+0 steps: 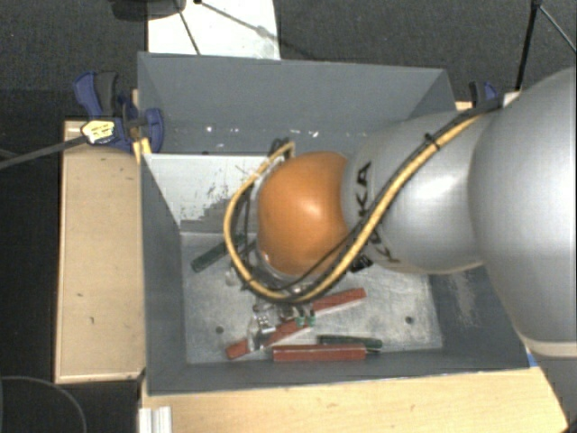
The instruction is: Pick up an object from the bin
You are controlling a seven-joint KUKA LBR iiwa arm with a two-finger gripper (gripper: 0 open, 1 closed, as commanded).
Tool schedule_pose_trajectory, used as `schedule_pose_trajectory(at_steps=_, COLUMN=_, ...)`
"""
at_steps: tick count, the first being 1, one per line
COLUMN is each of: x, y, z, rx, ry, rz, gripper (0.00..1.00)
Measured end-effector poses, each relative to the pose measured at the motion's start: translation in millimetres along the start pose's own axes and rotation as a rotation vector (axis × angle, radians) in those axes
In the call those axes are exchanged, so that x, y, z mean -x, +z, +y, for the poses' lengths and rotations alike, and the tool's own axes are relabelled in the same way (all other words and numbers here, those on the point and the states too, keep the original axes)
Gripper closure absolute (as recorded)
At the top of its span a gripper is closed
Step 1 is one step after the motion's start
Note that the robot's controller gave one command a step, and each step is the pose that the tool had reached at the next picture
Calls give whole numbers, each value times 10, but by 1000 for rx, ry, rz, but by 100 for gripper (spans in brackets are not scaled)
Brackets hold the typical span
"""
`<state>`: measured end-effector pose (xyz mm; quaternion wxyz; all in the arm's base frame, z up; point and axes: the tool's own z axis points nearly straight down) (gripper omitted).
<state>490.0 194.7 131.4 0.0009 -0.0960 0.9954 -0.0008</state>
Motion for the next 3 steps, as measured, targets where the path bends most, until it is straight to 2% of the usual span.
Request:
schedule_pose_trajectory(at_steps=1, x=-127, y=579, z=-501, rx=3, ry=50, rz=-3, gripper=100)
schedule_pose_trajectory(at_steps=2, x=-127, y=579, z=-501, rx=3, ry=52, rz=-3, gripper=100)
schedule_pose_trajectory(at_steps=3, x=43, y=-910, z=-584, rx=3, ry=38, rz=-1, gripper=100)
